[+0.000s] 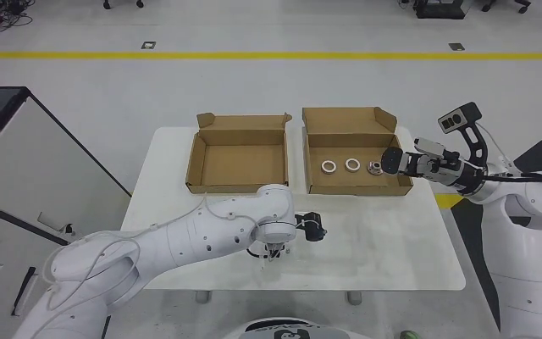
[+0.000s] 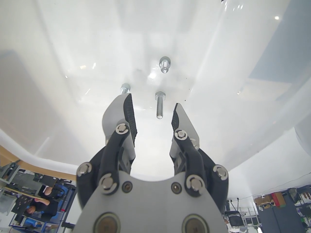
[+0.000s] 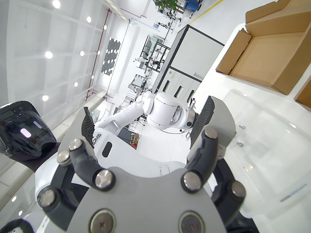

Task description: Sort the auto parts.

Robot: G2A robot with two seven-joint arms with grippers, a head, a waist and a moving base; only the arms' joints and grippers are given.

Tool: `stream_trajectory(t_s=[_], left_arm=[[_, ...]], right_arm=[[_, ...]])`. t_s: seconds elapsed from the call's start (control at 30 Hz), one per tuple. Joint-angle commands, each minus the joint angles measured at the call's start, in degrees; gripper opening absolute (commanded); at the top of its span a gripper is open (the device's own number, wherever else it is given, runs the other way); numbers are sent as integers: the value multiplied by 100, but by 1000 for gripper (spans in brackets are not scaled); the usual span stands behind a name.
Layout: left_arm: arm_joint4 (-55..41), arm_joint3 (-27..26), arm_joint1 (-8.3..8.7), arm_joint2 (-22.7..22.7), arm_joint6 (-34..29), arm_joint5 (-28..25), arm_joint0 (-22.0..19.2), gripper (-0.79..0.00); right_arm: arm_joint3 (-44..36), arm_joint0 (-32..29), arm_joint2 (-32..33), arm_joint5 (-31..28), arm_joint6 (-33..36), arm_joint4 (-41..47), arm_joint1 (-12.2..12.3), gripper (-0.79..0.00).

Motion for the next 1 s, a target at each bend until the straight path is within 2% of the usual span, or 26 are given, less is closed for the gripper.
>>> stream_trajectory(t_s=[0.0,0.33,0.83,0.97], left_arm=[[-26,-24,9,0,0,0,-10,-422],[-46,-134,44,0,0,0,-69,-406],[-4,-269,2,0,0,-1,-135,-400],[-18,-347,14,0,0,-1,-97,-376]], right_arm=[[0,0,0,0,0,0,0,0],[0,0,0,0,0,0,0,0],[0,0,0,0,0,0,0,0],[0,0,0,0,0,0,0,0]])
